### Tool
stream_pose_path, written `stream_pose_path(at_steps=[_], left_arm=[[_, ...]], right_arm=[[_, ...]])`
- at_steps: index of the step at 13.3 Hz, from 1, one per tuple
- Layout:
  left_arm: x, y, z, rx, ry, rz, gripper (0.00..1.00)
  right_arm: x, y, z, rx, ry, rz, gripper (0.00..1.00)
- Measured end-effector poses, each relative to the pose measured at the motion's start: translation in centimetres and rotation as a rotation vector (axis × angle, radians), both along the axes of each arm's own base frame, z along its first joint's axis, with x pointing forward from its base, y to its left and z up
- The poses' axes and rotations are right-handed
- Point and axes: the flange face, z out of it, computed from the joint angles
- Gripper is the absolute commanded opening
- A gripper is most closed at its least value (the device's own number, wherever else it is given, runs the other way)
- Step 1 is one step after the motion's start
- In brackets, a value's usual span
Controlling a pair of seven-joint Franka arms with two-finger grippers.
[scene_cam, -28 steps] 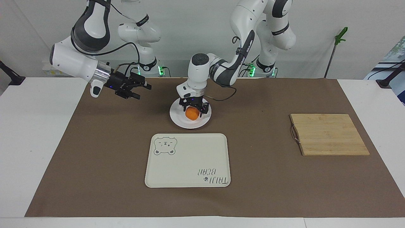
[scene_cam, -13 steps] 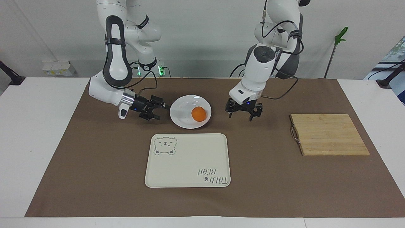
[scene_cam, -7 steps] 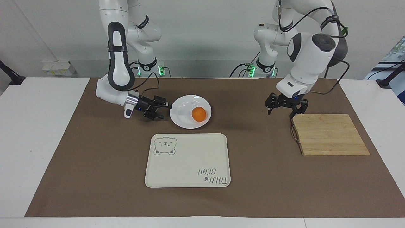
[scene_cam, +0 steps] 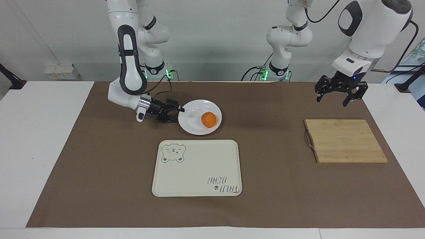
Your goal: Place orange and plate with both arms
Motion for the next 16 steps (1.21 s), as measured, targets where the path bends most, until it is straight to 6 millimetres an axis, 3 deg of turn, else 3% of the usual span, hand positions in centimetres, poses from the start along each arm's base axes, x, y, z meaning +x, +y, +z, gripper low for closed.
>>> stream_pose_path(at_steps=[4,11,12,14,16], left_arm=[[-1.1,0.7,3.2,0.001,0.033,0.009,1.00],[-1.4,0.8,4.6,-0.001,0.040,0.017,1.00],[-1.4,0.7,4.7,-0.002,0.040,0.030,1.00],[-1.4,0.7,4.7,-0.004,0.039,0.048,1.00],[-1.4,0.7,4.7,-0.004,0.039,0.051,1.00]], right_arm=[[-1.3,0.5,-0.2,0.001,0.012,0.004,1.00],[-1.9,1.4,-0.6,-0.022,0.010,-0.009,1.00],[-1.9,1.5,-0.6,-0.022,0.011,-0.008,0.91],[-1.9,1.6,-0.6,-0.023,0.010,-0.010,0.56],[-1.9,1.5,-0.6,-0.026,0.009,-0.013,0.35]])
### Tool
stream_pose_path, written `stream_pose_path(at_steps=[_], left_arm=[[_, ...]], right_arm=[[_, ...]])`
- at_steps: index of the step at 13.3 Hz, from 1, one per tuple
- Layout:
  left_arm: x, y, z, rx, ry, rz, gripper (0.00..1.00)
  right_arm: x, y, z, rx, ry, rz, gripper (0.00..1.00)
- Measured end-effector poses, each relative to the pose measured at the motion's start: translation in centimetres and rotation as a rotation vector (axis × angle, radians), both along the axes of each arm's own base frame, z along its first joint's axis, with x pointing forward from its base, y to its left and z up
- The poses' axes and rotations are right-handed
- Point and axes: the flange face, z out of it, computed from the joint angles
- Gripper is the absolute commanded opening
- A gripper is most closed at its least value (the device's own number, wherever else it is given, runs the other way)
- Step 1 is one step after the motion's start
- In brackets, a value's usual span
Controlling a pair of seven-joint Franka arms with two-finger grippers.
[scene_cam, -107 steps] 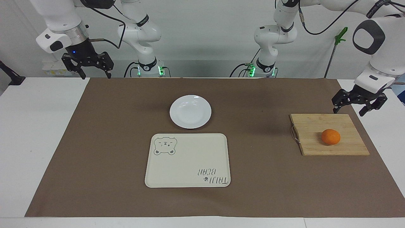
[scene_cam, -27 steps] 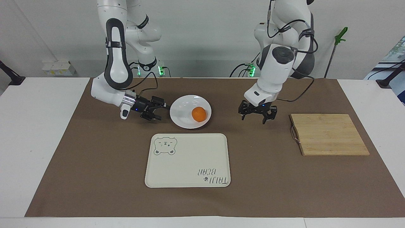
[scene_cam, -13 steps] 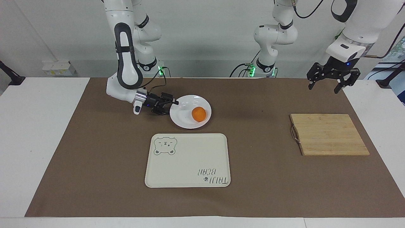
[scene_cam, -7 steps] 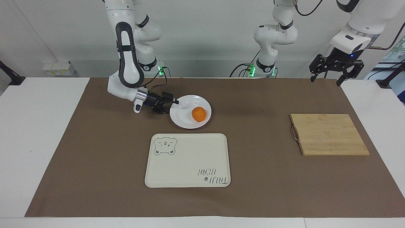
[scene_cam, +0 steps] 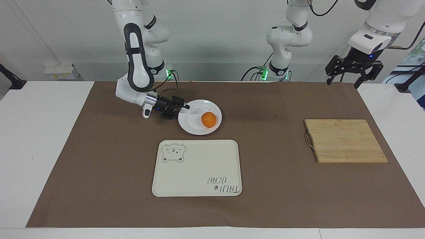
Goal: Place orange and plate with both arms
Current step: 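Slide the plate with the right gripper onto the bear tray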
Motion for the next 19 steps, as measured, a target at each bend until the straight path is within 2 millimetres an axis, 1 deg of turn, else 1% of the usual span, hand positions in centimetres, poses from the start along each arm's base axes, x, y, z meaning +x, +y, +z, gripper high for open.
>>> stream_pose_path(at_steps=[1,3,5,9,11,14,19], left_arm=[[0.0,0.0,0.0,0.000,0.000,0.001,1.00],[0.0,0.0,0.0,0.000,0.000,0.002,1.00],[0.1,0.0,-0.1,-0.003,0.002,0.004,1.00],[0.4,0.8,-0.4,-0.011,0.008,0.025,1.00],[0.5,0.9,-0.3,-0.012,0.005,0.027,1.00],[0.3,0.9,-0.2,-0.011,0.017,0.026,1.00],[-0.3,0.9,-0.4,-0.009,0.052,0.025,1.00]], right_arm=[[0.0,0.0,0.0,-0.002,-0.001,-0.001,0.30],[0.0,-0.1,0.0,-0.004,-0.001,-0.003,0.29],[0.0,-0.1,-0.1,-0.005,0.000,-0.004,0.24],[0.0,-0.1,-0.1,-0.005,0.000,-0.004,0.00],[0.0,-0.1,-0.1,-0.008,-0.001,-0.006,0.00],[0.1,-0.1,-0.1,-0.008,-0.003,-0.005,0.00],[0.9,0.3,0.9,0.039,-0.011,0.006,0.00]])
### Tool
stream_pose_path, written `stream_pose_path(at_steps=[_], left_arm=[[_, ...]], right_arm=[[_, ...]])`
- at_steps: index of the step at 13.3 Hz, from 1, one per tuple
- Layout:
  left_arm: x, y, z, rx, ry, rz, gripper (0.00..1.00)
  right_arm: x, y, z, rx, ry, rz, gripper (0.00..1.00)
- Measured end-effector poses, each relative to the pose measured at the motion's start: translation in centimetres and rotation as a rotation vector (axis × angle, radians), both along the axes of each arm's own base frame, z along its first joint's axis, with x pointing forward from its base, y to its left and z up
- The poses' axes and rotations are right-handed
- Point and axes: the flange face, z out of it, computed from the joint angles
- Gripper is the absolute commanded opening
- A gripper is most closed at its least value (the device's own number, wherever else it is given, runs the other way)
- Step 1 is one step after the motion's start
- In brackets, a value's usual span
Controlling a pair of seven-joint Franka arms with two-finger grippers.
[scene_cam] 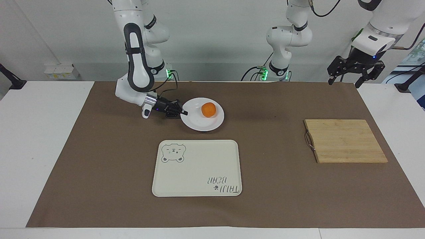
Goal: Place orange and plate with both arms
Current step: 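Slide the plate with the right gripper onto the bear tray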
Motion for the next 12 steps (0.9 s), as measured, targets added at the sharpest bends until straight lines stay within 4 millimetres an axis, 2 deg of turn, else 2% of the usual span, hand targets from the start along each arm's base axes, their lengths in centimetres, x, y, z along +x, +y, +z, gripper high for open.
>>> stream_pose_path(at_steps=[3,6,12], left_arm=[[-0.1,0.1,0.1,0.003,0.000,0.001,1.00],[-0.2,0.3,-0.1,0.019,0.010,0.002,1.00],[-0.3,0.3,-0.2,0.022,0.025,0.003,1.00]], right_arm=[[0.9,-0.4,0.7,0.028,-0.005,-0.007,0.00],[3.0,-0.4,1.6,0.042,0.002,-0.025,0.00],[5.8,-0.1,2.3,0.048,0.027,-0.054,0.00]])
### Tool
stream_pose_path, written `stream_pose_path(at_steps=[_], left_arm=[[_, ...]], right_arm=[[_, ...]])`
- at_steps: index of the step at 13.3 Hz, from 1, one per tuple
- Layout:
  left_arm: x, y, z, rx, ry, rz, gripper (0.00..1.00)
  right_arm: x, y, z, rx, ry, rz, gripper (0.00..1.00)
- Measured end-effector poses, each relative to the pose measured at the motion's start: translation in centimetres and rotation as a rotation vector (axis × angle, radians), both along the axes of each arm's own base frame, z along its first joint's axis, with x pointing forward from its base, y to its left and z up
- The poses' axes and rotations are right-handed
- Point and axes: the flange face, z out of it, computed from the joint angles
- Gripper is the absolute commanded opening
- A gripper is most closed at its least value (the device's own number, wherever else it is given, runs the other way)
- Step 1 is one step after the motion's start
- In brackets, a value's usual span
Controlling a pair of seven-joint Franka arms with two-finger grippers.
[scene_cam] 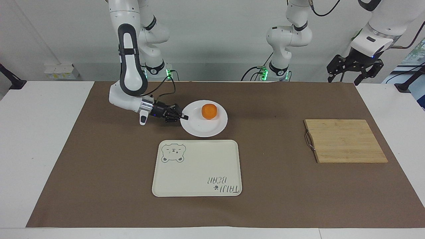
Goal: Place orange and plate with both arms
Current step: 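Slide the plate with the right gripper onto the bear tray, then adjust the plate position on the tray with the right gripper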
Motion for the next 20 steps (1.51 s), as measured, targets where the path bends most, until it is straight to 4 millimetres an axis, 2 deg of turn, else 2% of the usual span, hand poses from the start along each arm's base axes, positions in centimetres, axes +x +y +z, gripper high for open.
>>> stream_pose_path(at_steps=[7,13,17,20], left_arm=[[0.0,0.0,0.0,0.000,-0.001,0.000,1.00],[0.0,0.0,0.0,0.000,-0.001,0.000,1.00],[0.0,0.0,0.0,0.000,-0.001,0.000,1.00],[0.0,0.0,0.0,0.000,-0.001,0.000,1.00]], right_arm=[[4.8,-0.3,1.7,0.006,0.027,-0.066,0.00],[10.2,-1.1,4.2,0.018,0.040,-0.140,0.00],[14.4,-0.9,5.8,-0.002,0.084,-0.179,0.00],[17.1,-0.9,6.4,-0.013,0.109,-0.229,0.00]])
